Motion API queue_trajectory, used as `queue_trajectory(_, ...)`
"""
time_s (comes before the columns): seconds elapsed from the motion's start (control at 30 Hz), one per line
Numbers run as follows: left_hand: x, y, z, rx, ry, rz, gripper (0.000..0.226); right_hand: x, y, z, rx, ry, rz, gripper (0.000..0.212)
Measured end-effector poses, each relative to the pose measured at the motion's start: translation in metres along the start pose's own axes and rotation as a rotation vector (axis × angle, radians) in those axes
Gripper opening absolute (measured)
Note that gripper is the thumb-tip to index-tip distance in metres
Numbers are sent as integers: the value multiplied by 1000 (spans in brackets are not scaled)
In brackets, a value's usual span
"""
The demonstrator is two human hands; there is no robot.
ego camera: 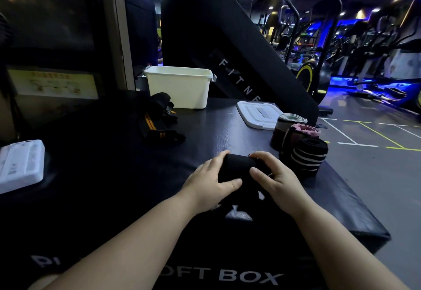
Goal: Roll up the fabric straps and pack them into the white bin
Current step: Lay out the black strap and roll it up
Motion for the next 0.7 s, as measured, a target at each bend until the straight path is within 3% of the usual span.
queue_trajectory(0.13,-3,-2,3,-10,-50,18,86,0,0,-2,30,48,10,21)
queue_trajectory(0.27,-6,-4,-3,141,30,28,70,0,-2,-4,77,124,38,14)
queue_trajectory(0.37,-12,-2,-17,353,38,-18,53,0,-3,-7,120,217,48,23)
queue_trajectory(0.43,-12,-1,-20,409,-22,-44,45,2,-5,-9,132,258,54,28)
queue_trajectory(0.57,-7,-3,-11,293,-252,-70,48,5,-7,-12,125,250,89,28)
queue_trajectory(0.7,0,-9,-6,236,-309,-53,43,5,-10,-14,98,203,161,25)
Point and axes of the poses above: each hand's wrist, its own y-axis away from the middle knuckle, its own z-axis out of the palm, x = y × z, the point moved 9 cm from there along -y, towards the middle knuckle, and after that the axes turned 10 degrees about x, right-handed, at the moved point
